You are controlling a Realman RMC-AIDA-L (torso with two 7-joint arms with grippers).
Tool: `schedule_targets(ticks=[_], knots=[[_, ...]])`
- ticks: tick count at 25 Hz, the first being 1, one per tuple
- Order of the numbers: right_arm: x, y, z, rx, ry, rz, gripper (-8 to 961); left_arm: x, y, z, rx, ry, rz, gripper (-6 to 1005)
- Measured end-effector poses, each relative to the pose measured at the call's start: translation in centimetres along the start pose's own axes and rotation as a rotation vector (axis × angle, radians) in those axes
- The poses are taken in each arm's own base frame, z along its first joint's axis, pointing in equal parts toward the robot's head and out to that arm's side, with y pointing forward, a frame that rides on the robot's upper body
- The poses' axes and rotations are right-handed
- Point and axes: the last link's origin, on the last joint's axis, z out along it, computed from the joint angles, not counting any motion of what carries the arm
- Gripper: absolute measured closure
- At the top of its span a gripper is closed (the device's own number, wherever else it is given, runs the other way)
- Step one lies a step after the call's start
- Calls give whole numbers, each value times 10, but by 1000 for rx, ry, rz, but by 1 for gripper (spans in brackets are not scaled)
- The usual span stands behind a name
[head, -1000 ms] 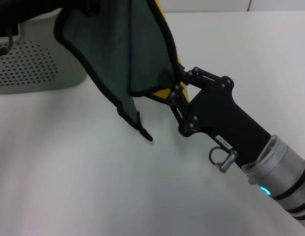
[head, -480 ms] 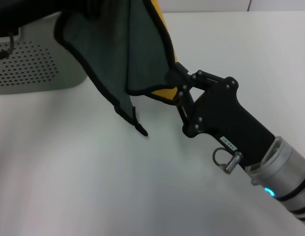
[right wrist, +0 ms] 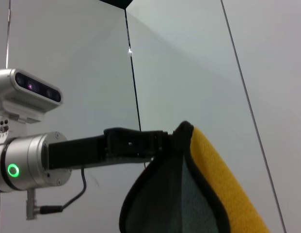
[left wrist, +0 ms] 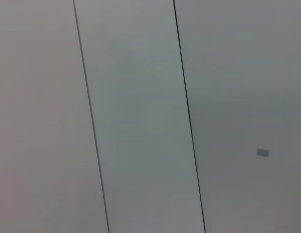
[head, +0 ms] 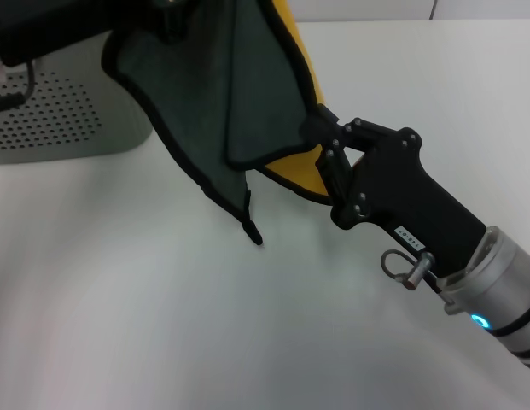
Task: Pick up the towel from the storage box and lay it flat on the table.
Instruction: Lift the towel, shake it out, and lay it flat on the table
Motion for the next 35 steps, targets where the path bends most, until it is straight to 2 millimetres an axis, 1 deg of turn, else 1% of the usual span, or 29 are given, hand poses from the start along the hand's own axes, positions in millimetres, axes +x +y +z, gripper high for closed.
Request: schedule_targets(ticks=[4, 6, 11, 13, 14, 15, 17, 22, 23, 27, 34, 35], knots=[[-5, -2, -5, -11, -30, -9, 942, -7, 2, -1, -25, -22, -5, 971], [-11, -6, -10, -10, -63, -13, 942, -14, 5, -2, -55, -48, -2, 971], [-29, -26, -24, -3, -120, 23, 942, -29, 12, -5, -116, -133, 34, 970], [-36, -34, -25, -14, -132, 28, 943, -34, 15, -6, -141, -157, 38, 970], [-40, -39, -25, -25, -138, 30, 943, -36, 15, -7, -150, -164, 36, 951], [-46, -44, -24, -41, -143, 32, 943, -38, 16, -7, -158, -170, 33, 932], [-53, -53, -19, -86, -135, 52, 943, -41, 18, -8, -179, -178, 29, 932], [-72, -80, 1, -225, -44, 98, 942, -46, 22, -9, -233, -191, 16, 931], [-74, -82, 3, -248, -27, 102, 942, -46, 23, -8, -242, -192, 13, 931], [-93, -98, 19, -328, 33, 118, 942, -49, 25, -6, -282, -198, 1, 931], [-124, -105, 33, -375, 42, 57, 942, -55, 27, 1, -350, -209, -25, 931], [-131, -107, 36, -388, 61, 56, 942, -55, 27, 1, -350, -209, -25, 931]])
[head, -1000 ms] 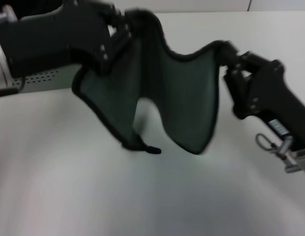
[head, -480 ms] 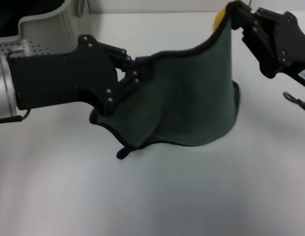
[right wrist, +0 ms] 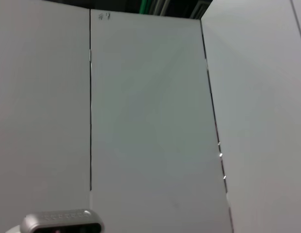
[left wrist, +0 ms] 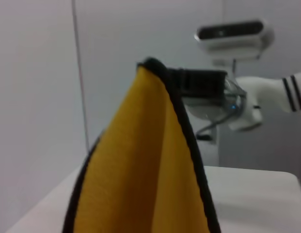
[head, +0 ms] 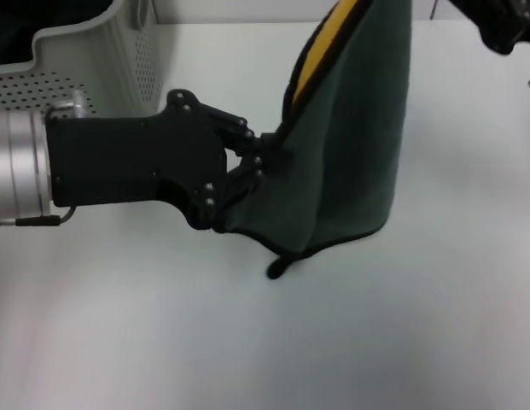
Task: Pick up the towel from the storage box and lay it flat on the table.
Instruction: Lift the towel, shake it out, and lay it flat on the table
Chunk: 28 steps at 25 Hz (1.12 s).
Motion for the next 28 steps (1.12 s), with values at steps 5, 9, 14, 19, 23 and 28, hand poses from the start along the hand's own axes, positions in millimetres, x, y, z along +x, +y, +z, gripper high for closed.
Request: schedule_targets(ticks=[5, 9, 14, 19, 23, 28], knots=[[-12, 1, 7, -48, 52, 17, 943, -1, 2, 5, -50, -4, -7, 932], [-21, 2, 12, -71, 50, 9, 943, -4, 1, 9, -64, -4, -19, 932], [-32, -1, 11, -59, 20, -5, 943, -8, 0, 12, -79, -5, -29, 932], [-42, -2, 8, -47, -1, -31, 942, -10, 1, 13, -103, -16, -21, 931], [-48, -1, 2, -35, -15, -46, 942, -11, 0, 11, -93, -21, -24, 932], [-54, -1, -10, -15, -37, -56, 943, -12, -1, 11, -90, -20, -25, 934]])
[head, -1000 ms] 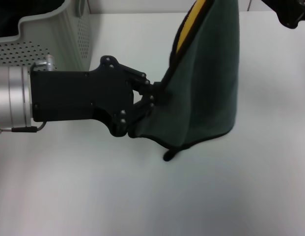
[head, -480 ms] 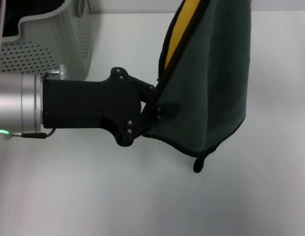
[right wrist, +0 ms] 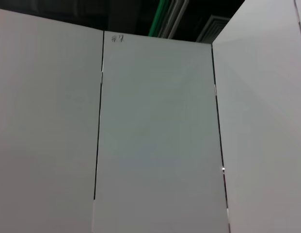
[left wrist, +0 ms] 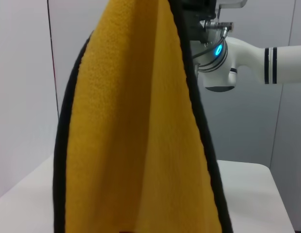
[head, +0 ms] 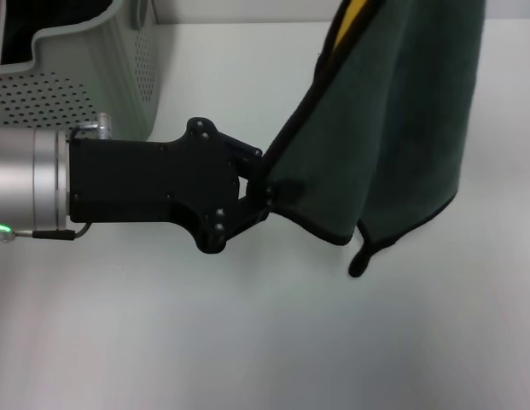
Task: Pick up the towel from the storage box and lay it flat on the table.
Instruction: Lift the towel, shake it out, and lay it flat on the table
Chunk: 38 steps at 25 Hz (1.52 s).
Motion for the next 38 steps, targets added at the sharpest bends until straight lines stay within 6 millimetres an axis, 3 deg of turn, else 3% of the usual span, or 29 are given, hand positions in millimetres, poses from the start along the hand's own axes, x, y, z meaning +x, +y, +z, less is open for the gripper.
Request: schedule_targets(ticks=[12, 28, 38], knots=[[-5, 1, -22, 57, -16, -13, 936, 1, -2, -2, 4, 5, 1, 934], [2, 2, -25, 61, -9, 10, 925, -2, -6, -7, -25, 52, -46, 877], [3, 5, -26, 50, -20, 27, 918, -8, -4, -5, -79, 51, -58, 926]])
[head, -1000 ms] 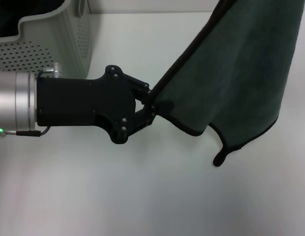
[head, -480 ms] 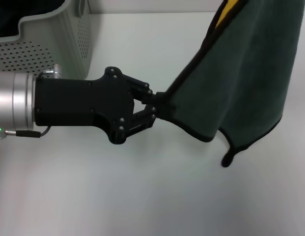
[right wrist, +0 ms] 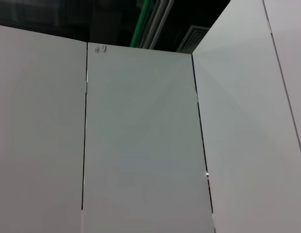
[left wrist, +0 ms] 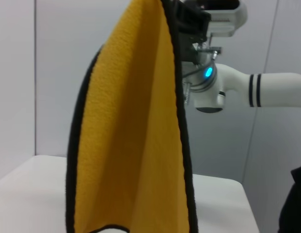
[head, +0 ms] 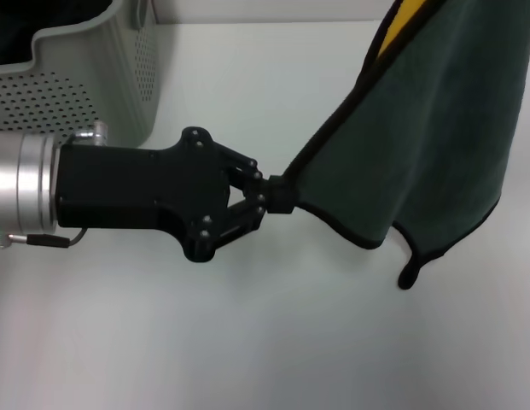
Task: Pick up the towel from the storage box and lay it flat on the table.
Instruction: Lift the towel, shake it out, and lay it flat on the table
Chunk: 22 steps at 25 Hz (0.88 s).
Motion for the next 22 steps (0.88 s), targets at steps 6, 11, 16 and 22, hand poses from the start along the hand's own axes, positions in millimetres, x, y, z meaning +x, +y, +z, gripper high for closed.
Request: schedule_targets(ticks=[6, 11, 16, 22], knots=[[0, 0, 1, 0, -5, 3, 914, -2, -2, -4, 17, 20, -22, 958], [0, 1, 1, 0, -6, 6, 910, -1, -5, -16, 63, 61, -41, 836], [0, 1, 2, -5, -8, 9, 907, -1, -5, -20, 74, 70, -45, 680], [-1, 0, 4, -11, -9, 10, 903, -4, -11, -17, 69, 75, -65, 598]])
